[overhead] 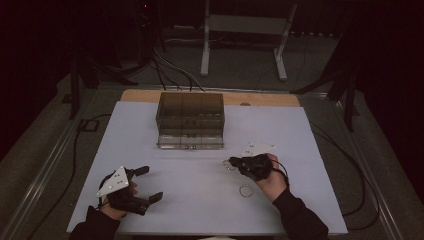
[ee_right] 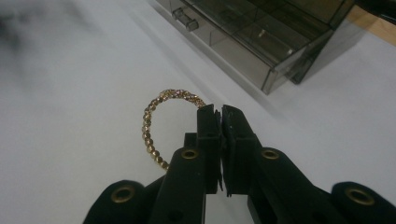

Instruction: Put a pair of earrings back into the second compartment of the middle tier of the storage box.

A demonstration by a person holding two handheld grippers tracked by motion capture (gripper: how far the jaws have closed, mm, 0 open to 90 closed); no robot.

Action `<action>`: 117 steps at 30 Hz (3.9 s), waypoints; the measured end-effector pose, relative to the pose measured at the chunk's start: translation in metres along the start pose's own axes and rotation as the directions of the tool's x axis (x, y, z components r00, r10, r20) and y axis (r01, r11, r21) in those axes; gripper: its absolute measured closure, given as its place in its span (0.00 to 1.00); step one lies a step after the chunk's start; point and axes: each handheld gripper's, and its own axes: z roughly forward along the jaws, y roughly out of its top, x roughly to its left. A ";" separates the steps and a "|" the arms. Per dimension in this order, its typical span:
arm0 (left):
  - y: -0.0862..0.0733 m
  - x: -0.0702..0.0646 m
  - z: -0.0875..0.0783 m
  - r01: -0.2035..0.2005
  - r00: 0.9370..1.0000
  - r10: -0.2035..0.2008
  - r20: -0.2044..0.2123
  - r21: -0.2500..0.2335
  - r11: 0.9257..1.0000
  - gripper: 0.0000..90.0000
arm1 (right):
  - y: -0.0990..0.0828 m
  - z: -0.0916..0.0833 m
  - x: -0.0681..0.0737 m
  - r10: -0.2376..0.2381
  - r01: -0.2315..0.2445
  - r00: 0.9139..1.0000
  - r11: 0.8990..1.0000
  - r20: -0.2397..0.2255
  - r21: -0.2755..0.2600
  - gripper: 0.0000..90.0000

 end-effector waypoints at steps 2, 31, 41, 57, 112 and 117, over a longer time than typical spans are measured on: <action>0.000 0.000 0.000 -0.002 1.000 0.002 0.000 0.000 1.000 0.00 | 0.004 0.003 -0.002 -0.003 0.003 1.000 1.000 -0.006 0.001 0.97; 0.000 0.000 0.000 -0.005 1.000 0.005 0.004 0.001 1.000 0.00 | 0.078 0.051 -0.013 -0.043 0.042 0.999 0.999 -0.024 -0.014 0.96; 0.000 0.000 0.000 -0.003 1.000 0.003 0.006 0.001 1.000 0.00 | 0.097 0.078 -0.016 -0.031 0.032 0.999 0.999 -0.014 0.012 0.96; 0.000 0.000 -0.001 -0.002 1.000 0.002 0.007 -0.004 1.000 0.00 | 0.107 0.118 -0.016 0.014 -0.014 1.000 0.997 0.005 0.081 0.96; 0.000 -0.001 0.001 -0.007 1.000 0.007 0.015 0.007 1.000 0.00 | 0.054 0.037 -0.018 0.114 -0.116 0.989 0.993 -0.093 -0.011 0.14; 0.000 0.000 0.001 -0.004 1.000 0.004 0.016 0.007 1.000 0.00 | 0.040 0.021 -0.019 0.126 -0.129 0.987 0.991 -0.098 -0.026 0.14</action>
